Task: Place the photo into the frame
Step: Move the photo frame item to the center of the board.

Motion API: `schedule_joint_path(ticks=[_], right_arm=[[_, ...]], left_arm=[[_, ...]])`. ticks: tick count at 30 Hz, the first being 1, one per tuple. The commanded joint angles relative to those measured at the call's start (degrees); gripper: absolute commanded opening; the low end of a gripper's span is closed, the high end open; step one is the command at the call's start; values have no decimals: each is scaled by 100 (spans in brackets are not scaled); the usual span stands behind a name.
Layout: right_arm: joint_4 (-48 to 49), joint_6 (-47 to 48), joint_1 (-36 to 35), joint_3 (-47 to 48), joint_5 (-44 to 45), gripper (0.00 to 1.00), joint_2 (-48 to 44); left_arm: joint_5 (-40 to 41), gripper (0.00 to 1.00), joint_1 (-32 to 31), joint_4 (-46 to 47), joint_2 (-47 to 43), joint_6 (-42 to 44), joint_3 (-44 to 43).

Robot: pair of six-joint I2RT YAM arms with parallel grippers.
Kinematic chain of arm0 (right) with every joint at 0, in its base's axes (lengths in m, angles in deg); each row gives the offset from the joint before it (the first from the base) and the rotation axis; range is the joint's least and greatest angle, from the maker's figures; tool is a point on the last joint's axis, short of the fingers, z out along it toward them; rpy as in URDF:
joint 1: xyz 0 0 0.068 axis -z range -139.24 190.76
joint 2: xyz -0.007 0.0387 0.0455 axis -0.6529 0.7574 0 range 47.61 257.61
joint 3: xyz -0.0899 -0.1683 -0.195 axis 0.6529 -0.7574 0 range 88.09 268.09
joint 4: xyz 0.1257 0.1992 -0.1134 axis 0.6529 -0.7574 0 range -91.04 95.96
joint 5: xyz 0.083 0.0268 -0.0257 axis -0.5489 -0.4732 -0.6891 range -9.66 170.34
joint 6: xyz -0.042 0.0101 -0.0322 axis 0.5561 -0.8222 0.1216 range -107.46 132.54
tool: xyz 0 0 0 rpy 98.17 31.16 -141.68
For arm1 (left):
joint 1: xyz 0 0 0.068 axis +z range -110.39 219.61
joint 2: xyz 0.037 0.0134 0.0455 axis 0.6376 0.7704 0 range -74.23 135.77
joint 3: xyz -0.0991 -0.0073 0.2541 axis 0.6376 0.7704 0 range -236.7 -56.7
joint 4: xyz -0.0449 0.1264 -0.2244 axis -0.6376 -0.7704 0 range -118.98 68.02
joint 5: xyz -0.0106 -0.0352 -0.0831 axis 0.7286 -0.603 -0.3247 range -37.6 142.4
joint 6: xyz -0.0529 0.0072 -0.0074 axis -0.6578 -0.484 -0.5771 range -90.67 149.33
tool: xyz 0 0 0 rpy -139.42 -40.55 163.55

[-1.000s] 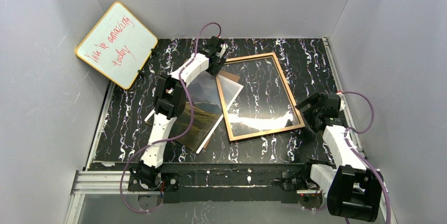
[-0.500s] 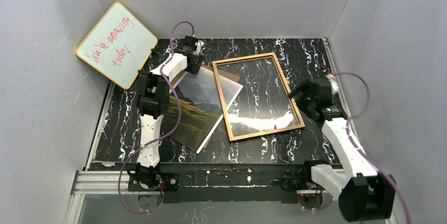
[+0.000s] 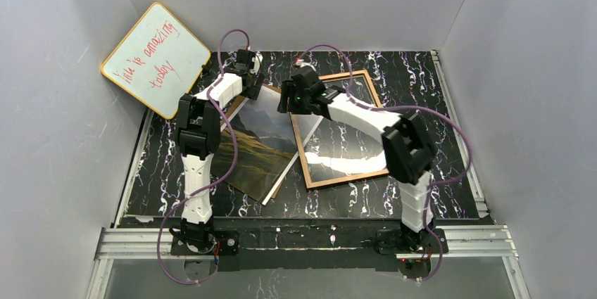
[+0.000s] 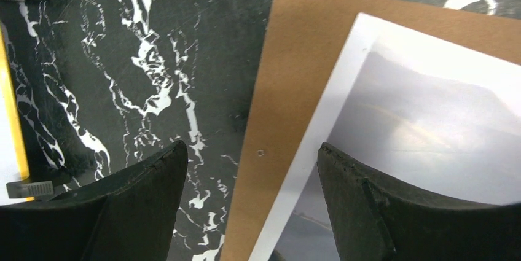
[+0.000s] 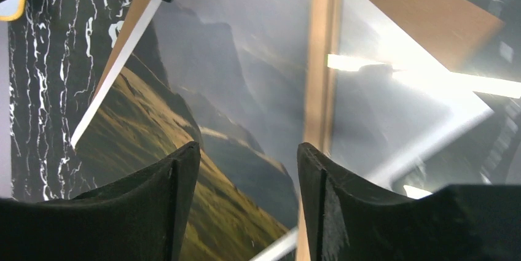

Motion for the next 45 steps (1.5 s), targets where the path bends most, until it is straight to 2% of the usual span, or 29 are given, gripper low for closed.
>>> schedule_joint_path(ticks=[1, 6, 18, 32, 37, 45], right_arm=[[-263, 342, -118, 1045, -165, 59, 783], [-349, 324, -176, 1632, -167, 54, 1454], [-595, 322, -209, 2386, 403, 52, 2328], [-196, 143, -198, 2877, 1642, 52, 2829], [-354, 43, -109, 3285, 1927, 52, 3095], [-258, -116, 123, 3034, 2281, 51, 3107]], left_arm=[[281, 75, 370, -1091, 329, 141, 565], [392, 75, 502, -1027, 279, 246, 682], [489, 75, 565, -874, 144, 376, 1001], [512, 75, 565, -764, 3, 471, 1282], [459, 76, 596, -711, -89, 619, 1414], [428, 76, 713, -671, -127, 690, 1502]])
